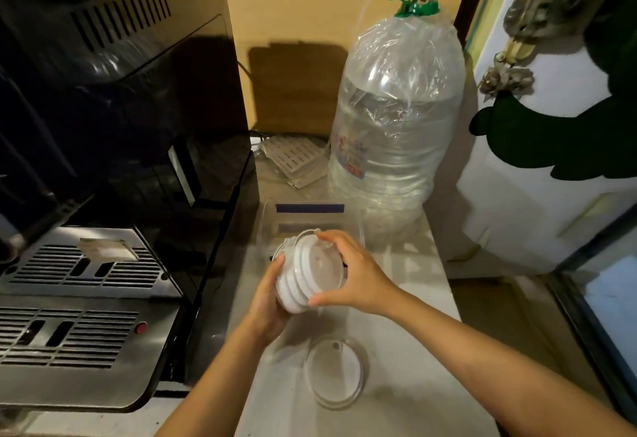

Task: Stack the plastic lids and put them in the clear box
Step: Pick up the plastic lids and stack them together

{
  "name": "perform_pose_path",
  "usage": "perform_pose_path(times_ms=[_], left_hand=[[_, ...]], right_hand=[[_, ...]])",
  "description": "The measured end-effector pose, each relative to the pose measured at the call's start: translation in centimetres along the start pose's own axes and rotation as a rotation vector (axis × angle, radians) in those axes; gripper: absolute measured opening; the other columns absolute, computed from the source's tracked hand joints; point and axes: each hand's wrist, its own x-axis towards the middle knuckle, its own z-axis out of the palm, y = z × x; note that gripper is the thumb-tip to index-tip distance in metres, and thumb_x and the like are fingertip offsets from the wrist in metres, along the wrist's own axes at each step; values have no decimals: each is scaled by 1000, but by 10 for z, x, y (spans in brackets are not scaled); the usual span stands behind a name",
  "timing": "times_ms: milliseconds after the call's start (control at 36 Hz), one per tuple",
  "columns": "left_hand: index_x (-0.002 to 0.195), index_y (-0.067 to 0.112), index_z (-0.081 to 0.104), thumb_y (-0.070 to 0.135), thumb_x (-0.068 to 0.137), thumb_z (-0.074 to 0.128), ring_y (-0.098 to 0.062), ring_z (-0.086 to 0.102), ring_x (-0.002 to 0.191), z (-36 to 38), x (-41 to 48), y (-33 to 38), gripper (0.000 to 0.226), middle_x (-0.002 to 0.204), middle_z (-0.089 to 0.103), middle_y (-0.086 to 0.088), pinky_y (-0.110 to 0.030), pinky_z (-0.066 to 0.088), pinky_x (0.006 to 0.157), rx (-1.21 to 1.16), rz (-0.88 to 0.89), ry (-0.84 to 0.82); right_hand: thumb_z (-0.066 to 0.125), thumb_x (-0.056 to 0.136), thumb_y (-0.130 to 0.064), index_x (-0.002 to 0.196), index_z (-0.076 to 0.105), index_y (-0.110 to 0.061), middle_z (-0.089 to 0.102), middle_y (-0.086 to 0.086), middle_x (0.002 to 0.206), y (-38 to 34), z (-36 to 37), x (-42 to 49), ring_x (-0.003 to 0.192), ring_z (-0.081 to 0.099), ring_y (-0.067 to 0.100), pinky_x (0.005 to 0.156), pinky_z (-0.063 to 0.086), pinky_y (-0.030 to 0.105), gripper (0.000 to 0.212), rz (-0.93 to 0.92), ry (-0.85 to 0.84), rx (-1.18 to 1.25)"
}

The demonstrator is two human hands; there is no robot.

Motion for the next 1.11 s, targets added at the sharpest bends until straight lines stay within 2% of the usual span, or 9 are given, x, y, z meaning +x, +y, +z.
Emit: perform_pose_path(times_ms=[222, 417, 611, 667, 722, 806, 889, 972, 1111], left_hand=[[91, 25, 66, 45, 71, 42, -17, 69, 75, 13, 5, 7, 37, 80, 75, -2, -29, 57, 62, 28, 41, -127], [92, 23, 65, 48, 67, 45, -18, 66, 74, 12, 9, 10, 41, 79, 71, -4, -34, 49, 65, 34, 8, -133], [91, 16, 63, 39, 68, 57, -16, 69, 62, 13, 7, 12, 33, 73, 71, -6, -27, 56, 51, -30, -6, -165], [90, 15, 64, 44, 60, 68, -17, 69, 63, 12, 7, 11, 42, 76, 70, -9, -27, 56, 52, -69, 0, -172], [91, 14, 65, 49, 39, 81, -17, 69, 65, 12, 8, 9, 65, 75, 71, -7, -28, 56, 53, -88, 2, -195], [93, 14, 64, 50, 28, 83, -17, 69, 66, 9, 11, 7, 77, 73, 71, -5, -28, 56, 53, -92, -11, -207], [88, 16, 67, 44, 30, 83, -17, 69, 65, 7, 11, 4, 66, 72, 72, -5, -27, 56, 53, -90, -12, -198], [76, 19, 73, 33, 52, 66, -17, 68, 65, 3, 8, 0, 28, 70, 72, -4, -26, 56, 53, -66, 5, -187], [86, 13, 65, 40, 50, 61, -15, 67, 62, -8, 5, -12, 45, 68, 71, -4, -26, 54, 53, 13, -10, -118]], right_hand=[[86, 58, -24, 134, 30, -28, 32, -8, 138, 0, 1, 4, 124, 36, 11, 101, 42, 31, 94, -20, -33, 21], [85, 60, -22, 135, 30, -24, 28, -6, 142, 0, -3, 8, 129, 31, 13, 106, 37, 31, 92, -71, -68, -30], [83, 62, -20, 134, 29, -21, 27, -3, 143, 0, 2, 10, 130, 30, 14, 107, 36, 31, 91, -102, -75, -44], [83, 62, -19, 134, 29, -21, 27, -2, 143, 1, 4, 9, 130, 30, 14, 106, 36, 31, 90, -113, -73, -45], [83, 63, -19, 134, 28, -21, 27, -2, 142, 2, 6, 8, 128, 30, 13, 105, 36, 29, 90, -118, -72, -37], [83, 63, -18, 134, 28, -21, 26, -2, 142, 4, 10, 7, 127, 30, 11, 105, 36, 26, 90, -121, -74, -23], [83, 63, -17, 135, 26, -19, 25, -3, 141, 7, 12, 7, 125, 29, 7, 104, 35, 24, 92, -119, -89, -29], [83, 63, -18, 135, 26, -18, 25, -4, 141, 9, 13, 7, 126, 28, 7, 104, 33, 23, 92, -132, -115, -55], [82, 65, -27, 137, 24, -21, 27, -1, 145, 17, 20, 2, 129, 29, 9, 107, 32, 26, 93, -109, -141, -93]])
